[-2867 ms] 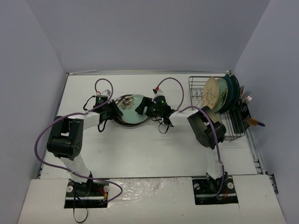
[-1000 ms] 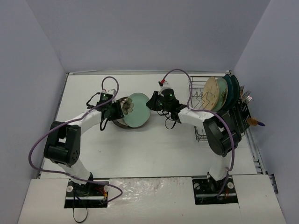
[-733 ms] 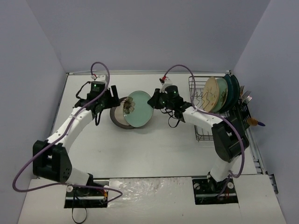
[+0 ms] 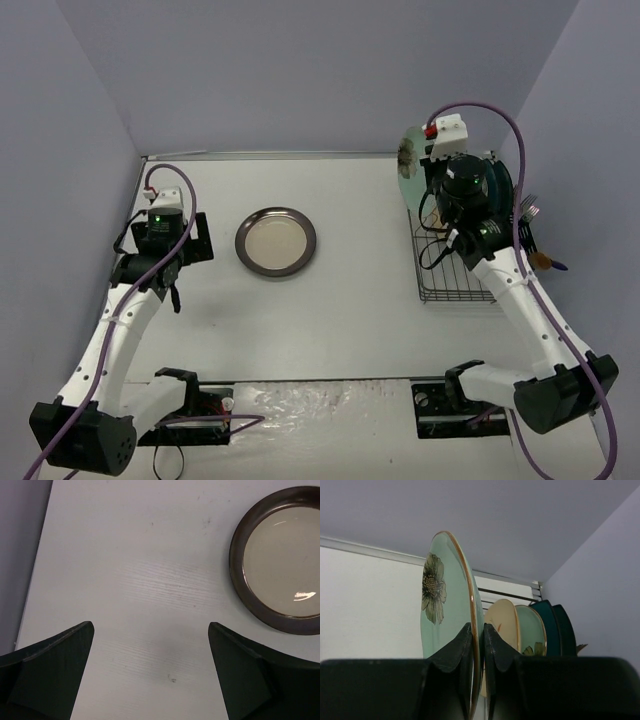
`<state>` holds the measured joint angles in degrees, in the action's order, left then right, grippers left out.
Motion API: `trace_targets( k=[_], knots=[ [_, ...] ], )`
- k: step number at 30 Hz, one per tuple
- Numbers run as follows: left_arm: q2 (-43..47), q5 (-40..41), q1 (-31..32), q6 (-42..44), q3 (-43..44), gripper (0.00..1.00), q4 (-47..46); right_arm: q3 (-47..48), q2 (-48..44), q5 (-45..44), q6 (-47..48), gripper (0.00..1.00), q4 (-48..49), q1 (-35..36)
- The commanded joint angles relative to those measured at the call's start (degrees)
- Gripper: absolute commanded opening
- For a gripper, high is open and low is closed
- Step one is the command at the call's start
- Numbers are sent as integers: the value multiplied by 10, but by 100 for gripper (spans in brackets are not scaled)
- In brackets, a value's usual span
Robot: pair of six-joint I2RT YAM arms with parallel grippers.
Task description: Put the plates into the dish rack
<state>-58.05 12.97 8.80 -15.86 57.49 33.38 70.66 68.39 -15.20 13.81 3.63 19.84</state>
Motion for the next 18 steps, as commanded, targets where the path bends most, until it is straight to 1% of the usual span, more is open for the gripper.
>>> trace_targets(
  k=[1, 5, 10, 18],
  knots=[
    [15, 17, -11, 11, 5, 97, -25, 33, 26, -89, 92, 0, 103, -13],
    [24, 31, -13, 10, 0, 97, -24, 24, 59, -106, 124, 0, 141, -28],
    [31, 15, -12, 7, -8, 97, -25, 11, 85, -107, 123, 0, 172, -49],
    [23, 18, -14, 8, -8, 97, -21, -3, 108, -114, 126, 0, 207, -86]
  ],
)
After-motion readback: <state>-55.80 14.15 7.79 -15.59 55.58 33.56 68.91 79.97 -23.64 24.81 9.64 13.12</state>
